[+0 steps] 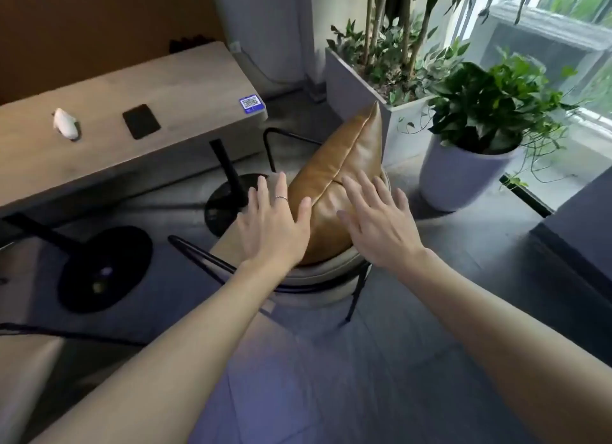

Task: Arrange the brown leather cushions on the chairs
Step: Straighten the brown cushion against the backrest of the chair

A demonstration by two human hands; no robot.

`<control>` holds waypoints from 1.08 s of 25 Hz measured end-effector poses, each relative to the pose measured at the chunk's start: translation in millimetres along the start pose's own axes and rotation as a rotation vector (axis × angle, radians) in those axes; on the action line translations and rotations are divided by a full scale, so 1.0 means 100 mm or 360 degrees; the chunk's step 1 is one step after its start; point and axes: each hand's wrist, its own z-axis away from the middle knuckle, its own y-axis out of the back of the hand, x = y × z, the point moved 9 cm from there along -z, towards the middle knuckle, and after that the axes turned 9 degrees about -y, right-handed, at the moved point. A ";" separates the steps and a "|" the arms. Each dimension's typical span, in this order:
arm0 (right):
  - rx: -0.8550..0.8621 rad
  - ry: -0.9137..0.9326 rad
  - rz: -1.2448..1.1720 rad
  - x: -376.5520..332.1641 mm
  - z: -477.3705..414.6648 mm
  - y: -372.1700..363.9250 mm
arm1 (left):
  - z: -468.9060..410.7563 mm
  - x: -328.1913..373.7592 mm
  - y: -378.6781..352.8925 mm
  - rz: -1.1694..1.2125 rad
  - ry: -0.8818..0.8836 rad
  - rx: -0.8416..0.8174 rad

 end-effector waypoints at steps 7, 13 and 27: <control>-0.0251 -0.0430 -0.0619 0.37 -0.21 -0.87 | -0.06 -0.61 -0.80 0.0929 0.0842 0.0163; 0.0004 -0.0682 -0.1131 0.63 -0.28 -0.84 | 0.23 -0.80 -0.96 0.1025 0.1318 0.0367; -0.0444 -0.1759 -0.1878 0.93 0.32 -1.64 | 0.64 -0.89 -1.21 0.1958 0.1780 0.0583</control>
